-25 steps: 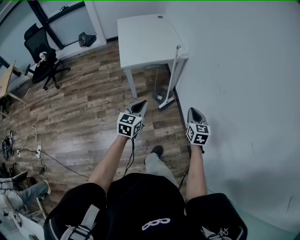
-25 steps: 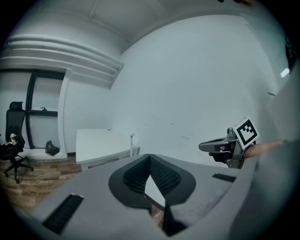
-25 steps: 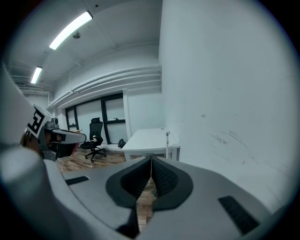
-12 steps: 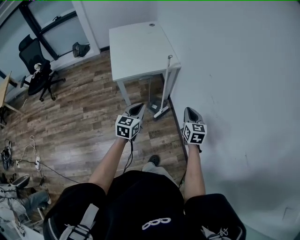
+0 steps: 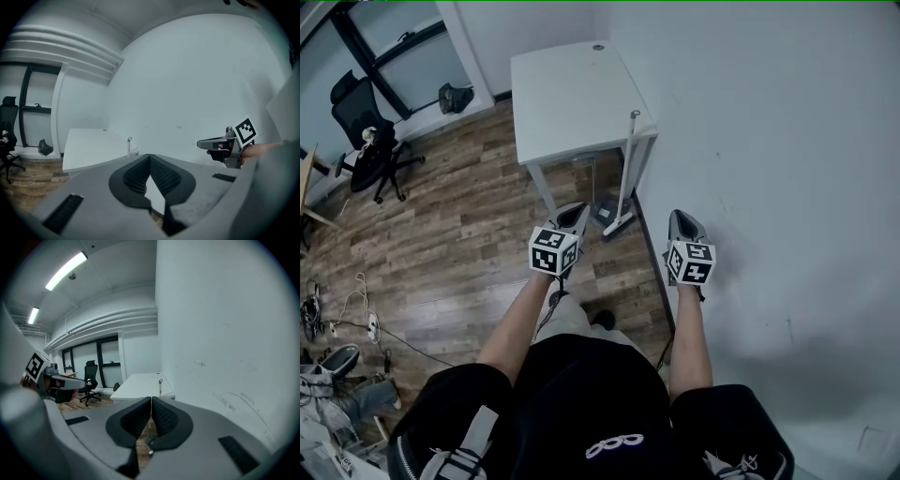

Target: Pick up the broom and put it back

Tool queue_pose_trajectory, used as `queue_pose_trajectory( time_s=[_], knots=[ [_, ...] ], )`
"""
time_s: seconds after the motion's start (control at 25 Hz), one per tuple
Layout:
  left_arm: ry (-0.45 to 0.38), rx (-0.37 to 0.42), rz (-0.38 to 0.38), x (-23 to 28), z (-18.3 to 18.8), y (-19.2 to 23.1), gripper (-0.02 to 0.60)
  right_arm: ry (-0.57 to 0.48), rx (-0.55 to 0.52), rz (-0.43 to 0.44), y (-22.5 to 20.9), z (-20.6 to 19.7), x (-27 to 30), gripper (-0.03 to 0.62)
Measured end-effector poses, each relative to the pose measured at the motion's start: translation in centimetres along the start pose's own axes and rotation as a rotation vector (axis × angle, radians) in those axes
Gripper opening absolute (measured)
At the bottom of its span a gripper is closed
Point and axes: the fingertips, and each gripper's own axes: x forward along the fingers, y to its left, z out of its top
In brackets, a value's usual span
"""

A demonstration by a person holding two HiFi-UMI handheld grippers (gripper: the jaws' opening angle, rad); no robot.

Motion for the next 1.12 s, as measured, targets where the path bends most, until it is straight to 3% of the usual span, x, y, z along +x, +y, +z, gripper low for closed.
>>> queue_pose_trajectory(
  time_s=[0.44, 1.12],
  knots=[
    [-0.024, 0.02, -0.009, 3.4, 2.2, 4.0, 0.02, -0.018, 0.084, -0.017, -0.6, 1.7, 4.3, 0.026],
    [0.02, 0.024, -0.089, 16.0, 5.6, 12.5, 0.02, 0.051, 0.079, -0.045, -2.3, 4.3, 19.9, 0.026]
  ],
)
